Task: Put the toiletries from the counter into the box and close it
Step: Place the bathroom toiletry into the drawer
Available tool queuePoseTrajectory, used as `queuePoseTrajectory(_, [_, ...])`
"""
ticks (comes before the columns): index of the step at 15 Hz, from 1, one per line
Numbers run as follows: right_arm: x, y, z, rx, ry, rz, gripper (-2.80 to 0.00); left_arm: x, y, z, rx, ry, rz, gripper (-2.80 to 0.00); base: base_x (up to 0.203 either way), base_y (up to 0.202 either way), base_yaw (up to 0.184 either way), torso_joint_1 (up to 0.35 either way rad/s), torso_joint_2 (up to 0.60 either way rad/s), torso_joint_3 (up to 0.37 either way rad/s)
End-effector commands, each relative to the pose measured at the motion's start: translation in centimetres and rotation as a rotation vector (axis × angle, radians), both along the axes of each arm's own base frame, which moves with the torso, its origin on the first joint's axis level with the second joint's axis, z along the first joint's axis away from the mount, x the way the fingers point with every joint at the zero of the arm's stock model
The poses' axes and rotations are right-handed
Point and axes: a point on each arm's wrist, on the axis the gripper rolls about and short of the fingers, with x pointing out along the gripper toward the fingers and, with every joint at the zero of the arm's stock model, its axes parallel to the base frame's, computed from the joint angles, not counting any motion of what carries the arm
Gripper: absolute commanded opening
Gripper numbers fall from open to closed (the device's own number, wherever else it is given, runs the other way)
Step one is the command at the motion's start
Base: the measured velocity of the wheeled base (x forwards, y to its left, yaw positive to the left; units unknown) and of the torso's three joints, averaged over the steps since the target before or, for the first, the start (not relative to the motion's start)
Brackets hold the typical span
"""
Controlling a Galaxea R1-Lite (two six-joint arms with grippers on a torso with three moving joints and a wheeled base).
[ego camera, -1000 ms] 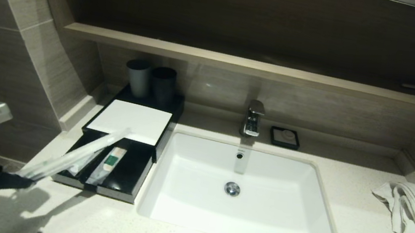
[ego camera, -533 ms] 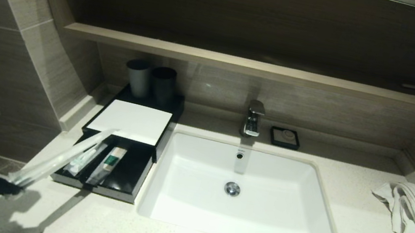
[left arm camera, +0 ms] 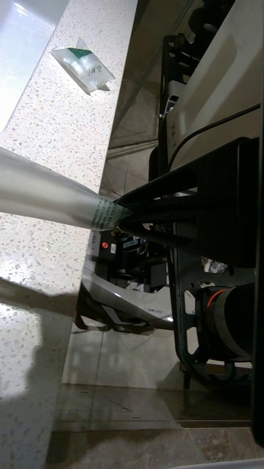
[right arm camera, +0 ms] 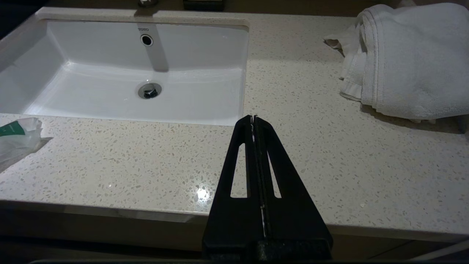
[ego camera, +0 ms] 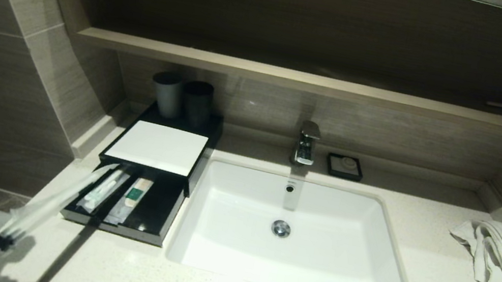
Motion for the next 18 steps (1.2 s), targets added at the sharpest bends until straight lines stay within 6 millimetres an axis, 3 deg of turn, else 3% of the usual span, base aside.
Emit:
queuePoseTrajectory(1, [0.0,0.0,0.0,0.0,0.0,0.0,-2.8,-0.1,0.0,-0.1,-0.006,0.022,0.004,-2.8,0.0,0.0,0.0,0.0,0.0,0.0])
queuePoseTrajectory(5, [0.0,0.0,0.0,0.0,0.0,0.0,-2.8,0.1,0.0,-0.5,-0.024,0.085,0.012,-2.8,0.0,0.0,0.0,0.0,0.0,0.0])
queuePoseTrajectory(18, [0.0,0.0,0.0,0.0,0.0,0.0,-2.8,5.2,1.3,-2.2,-0.063,0.235,0.022,-2.8,0.0,0.0,0.0,0.0,0.0,0.0])
